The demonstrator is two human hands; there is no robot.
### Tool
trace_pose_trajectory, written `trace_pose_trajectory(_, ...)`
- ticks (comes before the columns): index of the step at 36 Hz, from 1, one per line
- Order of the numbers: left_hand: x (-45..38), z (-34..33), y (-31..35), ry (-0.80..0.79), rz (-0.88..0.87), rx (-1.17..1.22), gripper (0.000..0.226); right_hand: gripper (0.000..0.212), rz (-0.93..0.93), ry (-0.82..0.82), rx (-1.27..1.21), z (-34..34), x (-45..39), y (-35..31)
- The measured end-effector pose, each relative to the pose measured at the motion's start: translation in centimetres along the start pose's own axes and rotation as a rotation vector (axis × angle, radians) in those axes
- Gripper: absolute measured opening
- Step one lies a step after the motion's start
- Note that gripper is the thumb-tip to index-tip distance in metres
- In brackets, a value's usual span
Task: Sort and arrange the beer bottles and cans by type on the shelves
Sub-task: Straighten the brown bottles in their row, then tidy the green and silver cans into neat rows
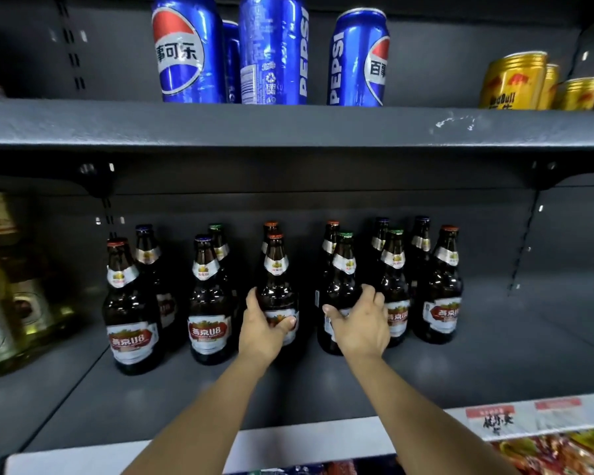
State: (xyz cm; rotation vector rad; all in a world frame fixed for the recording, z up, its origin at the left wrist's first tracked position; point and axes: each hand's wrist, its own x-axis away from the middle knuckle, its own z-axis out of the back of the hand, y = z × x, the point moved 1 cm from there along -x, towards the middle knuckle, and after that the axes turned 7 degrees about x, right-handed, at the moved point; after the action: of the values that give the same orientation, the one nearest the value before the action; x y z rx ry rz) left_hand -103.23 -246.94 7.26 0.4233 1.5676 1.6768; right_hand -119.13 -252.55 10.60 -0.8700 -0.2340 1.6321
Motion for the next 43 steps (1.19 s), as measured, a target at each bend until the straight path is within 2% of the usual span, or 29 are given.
trace_pose_trajectory(8, 0.2, 0.1, 0.3, -0.001, -0.029, -0.001, 0.092, 0.075, 0.086, 0.005, 0.055, 0.8, 0.0, 0.8)
trace_pose_trajectory(14, 0.5, 0.2, 0.6, -0.028, -0.068, 0.015, 0.089, 0.044, 0.020, 0.314, -0.052, 2.8, -1.2, 3.2)
trace_pose_trajectory(19, 0.6, 0.3, 0.8, -0.032, -0.085, 0.006, 0.088, 0.049, 0.025, 0.176, 0.027, 3.5, -2.9, 5.4)
trace_pose_trajectory(26, 0.8, 0.4, 0.9, -0.009, -0.058, -0.031, 0.090, 0.060, 0.079, 0.076, 0.038, 3.7, -2.3, 5.9)
trace_pose_trajectory(34, 2.4, 0.6, 1.0, 0.026, 0.012, -0.126, 0.080, 0.070, 0.123, -0.064, 0.114, 4.5, -1.9, 6.5)
trace_pose_trajectory(37, 3.7, 1.0, 0.7, 0.030, 0.016, -0.178, 0.066, 0.069, 0.095, -0.032, 0.092, 4.4, -1.2, 6.2)
trace_pose_trajectory(40, 5.1, 1.7, 0.6, 0.013, -0.016, -0.298, 0.060, 0.057, 0.109, 0.084, 0.054, 3.6, 0.1, 5.5)
trace_pose_trajectory(43, 6.5, 2.8, 0.8, -0.012, -0.044, -0.443, 0.051, 0.047, 0.160, 0.133, 0.021, 2.5, 1.7, 4.6)
